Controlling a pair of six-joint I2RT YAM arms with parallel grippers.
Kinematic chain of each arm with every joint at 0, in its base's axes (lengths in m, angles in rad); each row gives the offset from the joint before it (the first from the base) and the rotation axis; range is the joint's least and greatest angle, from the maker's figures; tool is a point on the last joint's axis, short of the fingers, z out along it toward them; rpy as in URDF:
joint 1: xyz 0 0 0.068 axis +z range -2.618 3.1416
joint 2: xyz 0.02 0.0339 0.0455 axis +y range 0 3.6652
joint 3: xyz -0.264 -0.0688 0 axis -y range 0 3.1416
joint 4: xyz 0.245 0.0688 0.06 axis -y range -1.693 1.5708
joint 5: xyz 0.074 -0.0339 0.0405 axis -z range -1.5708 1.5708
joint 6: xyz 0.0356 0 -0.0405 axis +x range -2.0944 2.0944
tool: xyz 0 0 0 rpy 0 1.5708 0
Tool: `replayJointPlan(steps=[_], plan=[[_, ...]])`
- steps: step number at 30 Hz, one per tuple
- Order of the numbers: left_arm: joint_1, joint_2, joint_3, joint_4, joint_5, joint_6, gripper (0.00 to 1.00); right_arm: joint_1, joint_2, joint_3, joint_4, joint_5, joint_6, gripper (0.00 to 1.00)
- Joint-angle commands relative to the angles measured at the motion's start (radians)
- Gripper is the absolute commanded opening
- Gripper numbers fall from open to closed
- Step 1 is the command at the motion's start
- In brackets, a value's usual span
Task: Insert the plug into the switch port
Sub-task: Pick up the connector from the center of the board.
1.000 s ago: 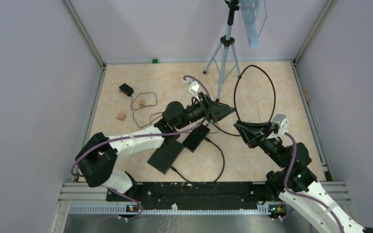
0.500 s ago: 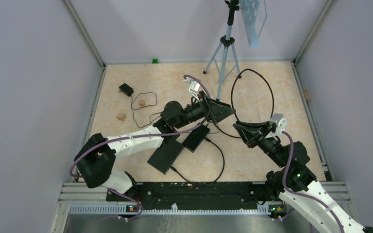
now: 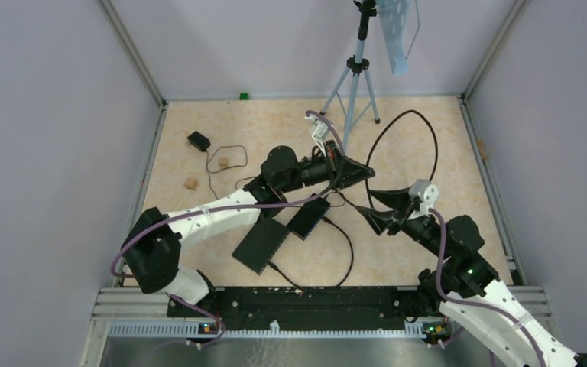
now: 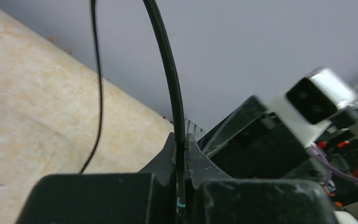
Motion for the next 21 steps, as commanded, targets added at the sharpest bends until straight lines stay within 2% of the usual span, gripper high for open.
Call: replayJointPlan(steps=[1,7,13,16,21], plan=[[0.0,-0.05,0.088,-0.226,0.011,0.218,0.0,0.009,-0.012,0.143,-0.067,-0.075,-0.181,0.55],[0.0,-0.065,0.178,-0.543,-0.021,0.406,0.0,0.008,-0.026,0.24,-0.131,-0.163,-0.487,0.58],[0.008,-0.089,0.213,-0.667,0.034,0.492,0.0,0.009,0.08,0.388,-0.299,-0.194,-0.907,0.57],[0.018,-0.094,0.256,-0.747,0.086,0.516,0.0,0.009,0.159,0.472,-0.394,-0.184,-1.058,0.54],[0.024,-0.1,0.293,-0.844,0.17,0.559,0.0,0.009,0.232,0.52,-0.465,-0.162,-1.233,0.54]])
